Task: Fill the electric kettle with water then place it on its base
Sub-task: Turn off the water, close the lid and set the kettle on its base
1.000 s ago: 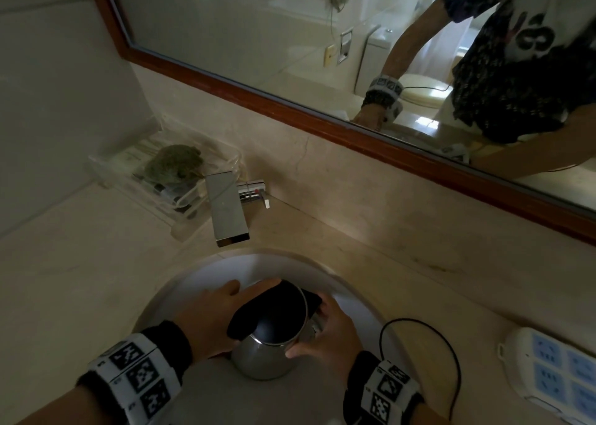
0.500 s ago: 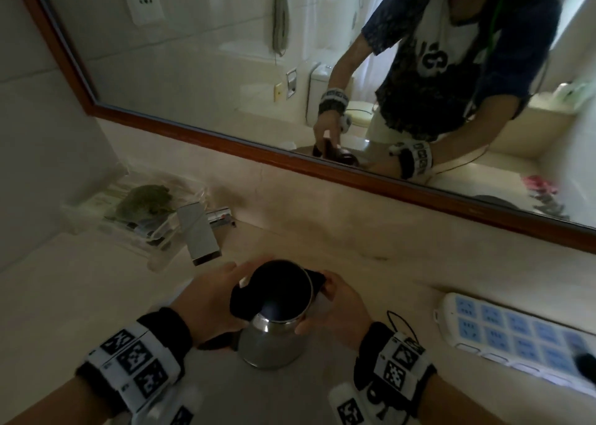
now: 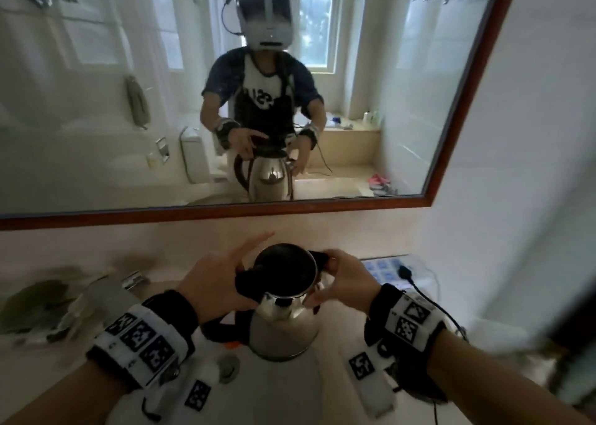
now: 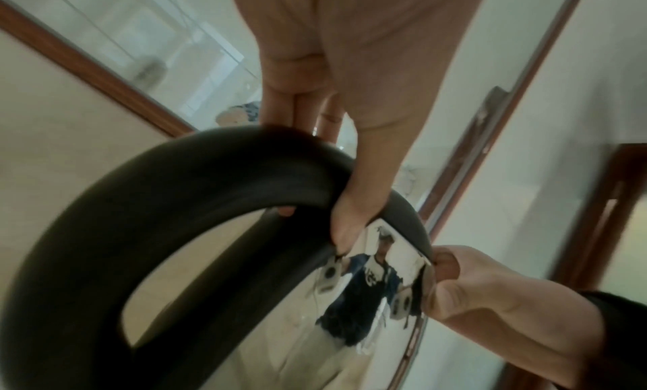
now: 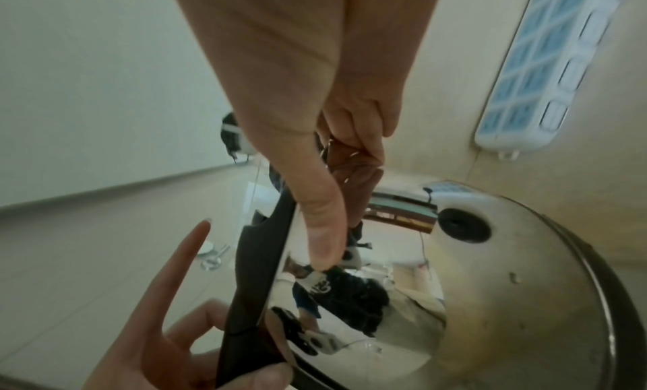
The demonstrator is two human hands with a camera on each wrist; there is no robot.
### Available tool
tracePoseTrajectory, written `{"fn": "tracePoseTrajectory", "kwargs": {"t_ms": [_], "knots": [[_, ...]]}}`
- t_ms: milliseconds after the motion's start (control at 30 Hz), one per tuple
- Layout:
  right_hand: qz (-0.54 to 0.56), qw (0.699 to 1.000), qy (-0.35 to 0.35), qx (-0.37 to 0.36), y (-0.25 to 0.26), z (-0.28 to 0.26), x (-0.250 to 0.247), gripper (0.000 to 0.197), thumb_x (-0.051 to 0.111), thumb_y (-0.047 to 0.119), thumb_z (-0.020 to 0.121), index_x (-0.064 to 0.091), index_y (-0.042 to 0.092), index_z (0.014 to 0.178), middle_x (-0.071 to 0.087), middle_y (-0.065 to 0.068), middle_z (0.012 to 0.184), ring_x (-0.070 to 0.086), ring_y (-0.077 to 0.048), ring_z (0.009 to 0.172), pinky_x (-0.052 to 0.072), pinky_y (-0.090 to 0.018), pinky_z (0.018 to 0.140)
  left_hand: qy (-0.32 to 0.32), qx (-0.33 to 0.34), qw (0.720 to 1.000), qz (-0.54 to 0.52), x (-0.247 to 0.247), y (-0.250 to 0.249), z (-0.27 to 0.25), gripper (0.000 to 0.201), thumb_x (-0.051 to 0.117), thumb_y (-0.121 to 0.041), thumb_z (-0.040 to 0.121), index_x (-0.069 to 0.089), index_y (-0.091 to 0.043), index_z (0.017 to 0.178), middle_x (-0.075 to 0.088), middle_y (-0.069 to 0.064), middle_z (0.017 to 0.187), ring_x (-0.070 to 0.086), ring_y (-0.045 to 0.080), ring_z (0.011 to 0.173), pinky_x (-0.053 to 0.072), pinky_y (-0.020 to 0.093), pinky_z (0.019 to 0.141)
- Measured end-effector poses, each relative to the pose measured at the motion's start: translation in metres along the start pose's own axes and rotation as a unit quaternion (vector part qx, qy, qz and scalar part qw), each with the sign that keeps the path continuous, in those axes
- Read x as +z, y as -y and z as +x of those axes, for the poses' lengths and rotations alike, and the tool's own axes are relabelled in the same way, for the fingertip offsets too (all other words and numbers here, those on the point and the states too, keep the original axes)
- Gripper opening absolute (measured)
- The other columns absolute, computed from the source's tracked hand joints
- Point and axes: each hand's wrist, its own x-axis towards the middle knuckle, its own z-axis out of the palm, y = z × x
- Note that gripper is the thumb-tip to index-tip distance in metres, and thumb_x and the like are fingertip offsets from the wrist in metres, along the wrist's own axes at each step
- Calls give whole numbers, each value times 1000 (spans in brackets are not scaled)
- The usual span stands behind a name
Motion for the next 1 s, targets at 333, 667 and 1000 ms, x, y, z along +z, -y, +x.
{"fn": "tracePoseTrajectory", "kwargs": {"t_ms": [333, 667, 1000], "knots": [[-50, 980, -184, 59, -22, -115, -88, 47, 89, 3, 45, 61, 27, 75, 71, -11, 105, 65, -26, 103, 49, -46, 98, 76, 188, 976, -81, 43, -112, 41, 91, 60, -52, 47, 8, -60, 121, 56, -5, 67, 53, -4, 65, 38, 5, 63], [-14, 950, -275, 149, -96, -178, -148, 80, 90, 23, 30, 61, 10, 104, 71, -8, 106, 65, -22, 104, 50, -45, 97, 143, 259, 955, -22, 119, -191, 75, 76, 74, -39, 63, 38, -48, 129, 60, -4, 98, 55, 13, 90, 46, 26, 85], [16, 946, -280, 160, -142, -158, -173, 93, 87, 35, 19, 57, 20, 105, 69, -1, 108, 63, -17, 106, 50, -40, 99, 163, 229, 960, -16, 148, -201, 106, 77, 75, -34, 64, 38, -46, 130, 58, -1, 105, 48, 5, 78, 42, 16, 77]]}}
